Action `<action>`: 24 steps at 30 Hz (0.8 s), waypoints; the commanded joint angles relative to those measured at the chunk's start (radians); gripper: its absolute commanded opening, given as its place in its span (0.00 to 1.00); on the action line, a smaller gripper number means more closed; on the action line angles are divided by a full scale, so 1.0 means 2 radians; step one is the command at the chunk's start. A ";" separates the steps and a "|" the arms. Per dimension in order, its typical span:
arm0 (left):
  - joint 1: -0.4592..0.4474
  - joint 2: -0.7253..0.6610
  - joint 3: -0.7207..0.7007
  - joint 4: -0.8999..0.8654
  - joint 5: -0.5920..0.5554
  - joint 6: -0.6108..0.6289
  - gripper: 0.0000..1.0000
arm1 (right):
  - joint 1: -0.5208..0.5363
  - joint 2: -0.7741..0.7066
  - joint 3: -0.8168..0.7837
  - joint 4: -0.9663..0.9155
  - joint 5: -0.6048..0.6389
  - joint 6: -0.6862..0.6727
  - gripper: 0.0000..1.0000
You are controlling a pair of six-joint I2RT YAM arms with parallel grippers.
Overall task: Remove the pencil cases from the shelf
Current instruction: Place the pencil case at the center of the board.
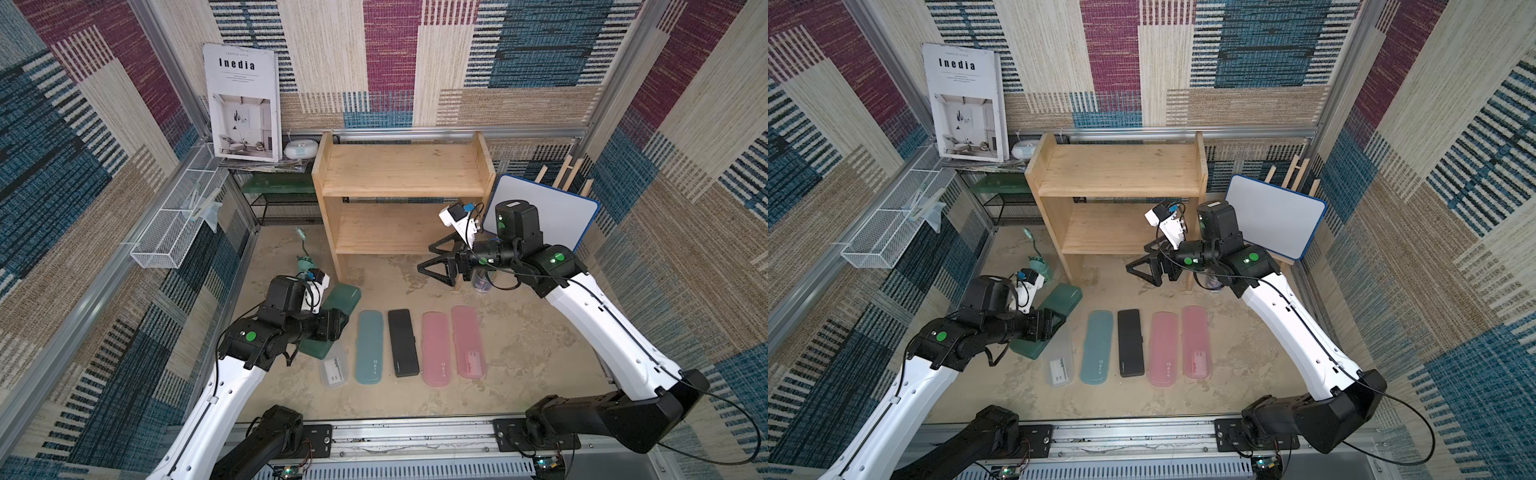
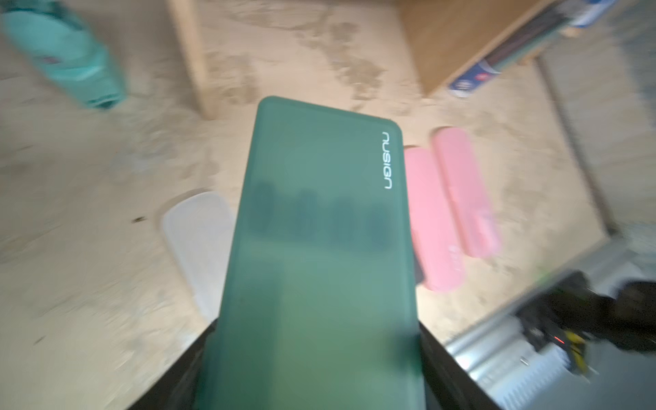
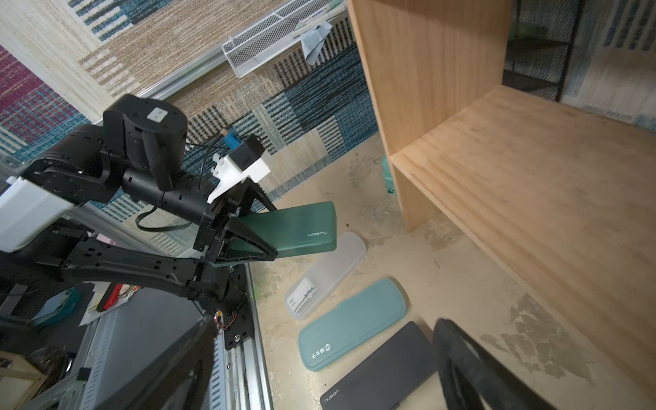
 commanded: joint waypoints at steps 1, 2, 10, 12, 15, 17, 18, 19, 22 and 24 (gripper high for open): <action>0.001 0.007 -0.008 -0.034 -0.201 -0.050 0.67 | -0.005 0.009 -0.002 0.042 0.009 0.013 0.99; 0.000 0.013 -0.010 -0.039 -0.223 -0.059 0.68 | -0.005 0.013 -0.002 0.045 0.004 0.013 0.99; 0.006 0.118 -0.024 -0.033 -0.328 -0.095 0.71 | -0.016 0.046 0.012 0.053 -0.014 0.011 0.99; 0.016 0.146 -0.025 -0.027 -0.326 -0.092 0.74 | -0.019 0.051 0.013 0.057 -0.018 0.013 0.99; 0.047 0.187 -0.032 -0.010 -0.293 -0.081 0.76 | -0.023 0.057 0.007 0.065 -0.019 0.019 0.99; 0.069 0.212 -0.029 -0.003 -0.280 -0.076 0.77 | -0.026 0.060 0.003 0.071 -0.017 0.022 0.99; 0.080 0.225 -0.030 0.004 -0.275 -0.070 0.78 | -0.028 0.061 0.001 0.074 -0.018 0.023 0.99; 0.089 0.235 -0.032 0.011 -0.261 -0.063 0.78 | -0.028 0.062 -0.001 0.076 -0.017 0.024 0.99; 0.117 0.264 -0.041 0.034 -0.227 -0.046 0.81 | -0.031 0.066 -0.001 0.078 -0.015 0.025 0.99; 0.130 0.275 -0.048 0.044 -0.209 -0.044 0.83 | -0.033 0.068 -0.002 0.077 -0.012 0.025 0.99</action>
